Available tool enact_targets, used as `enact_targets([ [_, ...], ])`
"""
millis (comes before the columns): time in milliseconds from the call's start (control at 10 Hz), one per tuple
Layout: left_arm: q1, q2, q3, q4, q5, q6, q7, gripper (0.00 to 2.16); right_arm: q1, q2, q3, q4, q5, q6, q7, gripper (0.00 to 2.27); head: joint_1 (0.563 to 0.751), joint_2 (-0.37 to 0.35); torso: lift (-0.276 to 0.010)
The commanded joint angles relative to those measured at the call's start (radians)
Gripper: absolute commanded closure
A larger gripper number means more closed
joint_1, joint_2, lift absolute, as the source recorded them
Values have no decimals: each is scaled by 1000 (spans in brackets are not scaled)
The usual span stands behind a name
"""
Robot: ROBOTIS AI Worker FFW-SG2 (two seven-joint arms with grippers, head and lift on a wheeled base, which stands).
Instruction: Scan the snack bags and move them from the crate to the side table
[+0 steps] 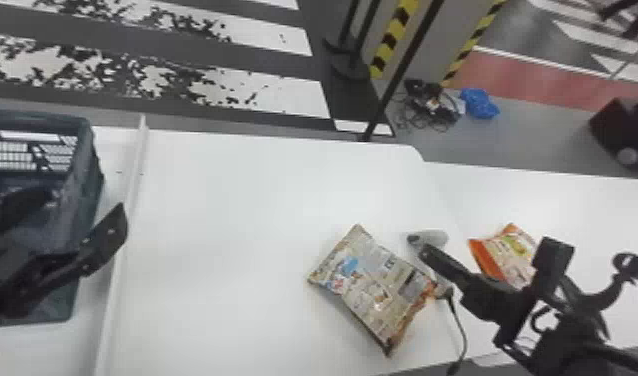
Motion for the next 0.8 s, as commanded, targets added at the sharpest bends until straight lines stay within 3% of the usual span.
enact_targets([
  [0, -1, 2, 1, 6, 2, -1, -5, 36, 17, 1, -5, 6, 7, -5, 0, 2219, 695, -350, -87],
  [700, -6, 2, -3, 9, 5, -7, -11, 36, 80, 8, -2, 60, 13, -73, 12, 2219, 695, -350, -87],
])
